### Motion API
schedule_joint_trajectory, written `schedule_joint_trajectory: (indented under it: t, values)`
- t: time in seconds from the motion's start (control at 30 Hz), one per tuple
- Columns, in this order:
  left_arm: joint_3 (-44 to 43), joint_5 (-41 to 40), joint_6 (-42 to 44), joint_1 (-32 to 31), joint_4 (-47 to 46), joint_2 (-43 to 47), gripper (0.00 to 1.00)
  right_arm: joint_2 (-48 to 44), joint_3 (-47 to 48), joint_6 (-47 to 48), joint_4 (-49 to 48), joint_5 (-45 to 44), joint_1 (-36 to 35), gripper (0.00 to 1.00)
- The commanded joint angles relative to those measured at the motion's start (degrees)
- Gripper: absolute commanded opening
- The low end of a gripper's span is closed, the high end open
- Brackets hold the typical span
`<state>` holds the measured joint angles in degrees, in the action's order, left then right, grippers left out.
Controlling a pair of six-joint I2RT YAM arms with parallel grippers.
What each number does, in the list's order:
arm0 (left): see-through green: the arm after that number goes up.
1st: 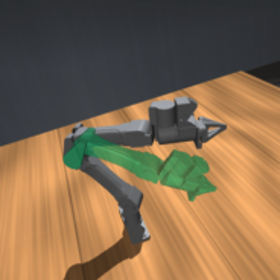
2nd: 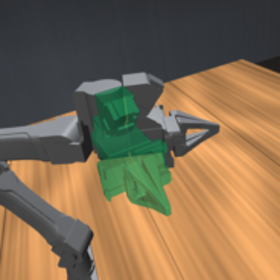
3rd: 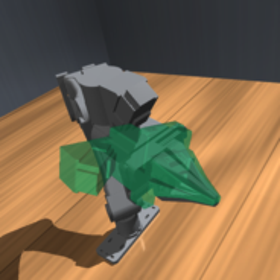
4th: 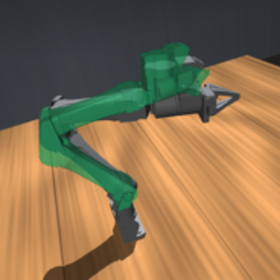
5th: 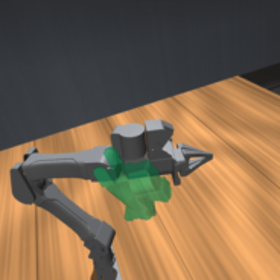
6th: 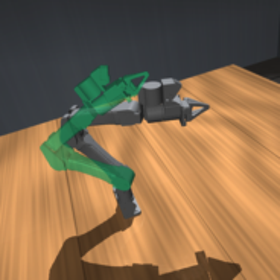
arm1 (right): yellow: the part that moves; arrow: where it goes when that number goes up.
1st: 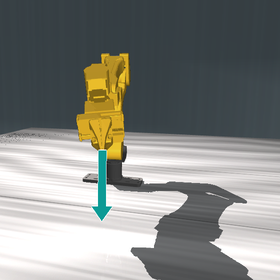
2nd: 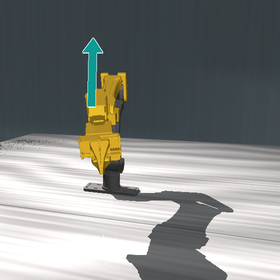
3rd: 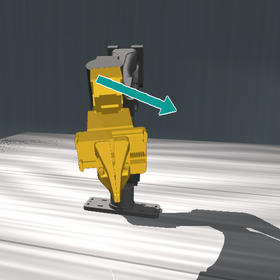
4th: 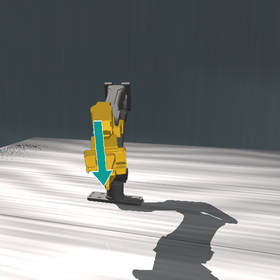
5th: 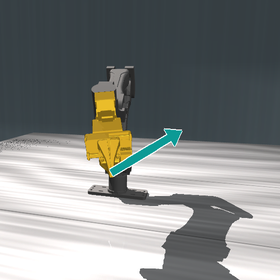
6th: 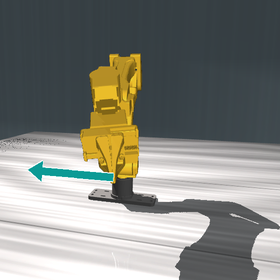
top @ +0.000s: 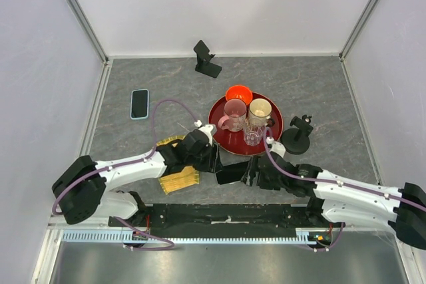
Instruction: Place the phone on the phone stand
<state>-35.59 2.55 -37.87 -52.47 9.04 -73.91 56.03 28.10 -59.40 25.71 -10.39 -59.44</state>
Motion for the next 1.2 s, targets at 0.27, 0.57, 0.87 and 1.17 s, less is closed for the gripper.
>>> schedule_joint_trajectory:
  t: [0.27,0.57,0.87,1.17]
  values:
    - [-4.7,8.3,5.2,4.3,-8.8,-7.3,0.76,-9.9,-4.9,-13.4,-4.7,-6.7,-0.3,0.86]
    - [-5.9,21.0,3.0,5.9,-14.6,-14.8,0.76,-8.8,-4.5,-13.1,-4.2,-7.8,-0.3,0.89]
    - [-1.4,28.7,-1.2,3.8,-17.6,-13.3,0.76,-9.4,-1.6,-14.3,1.8,-10.7,-0.3,0.96]
    - [2.7,25.7,-3.5,0.4,-19.8,-3.0,0.82,-9.6,0.6,-12.7,5.3,-12.2,-0.3,0.98]
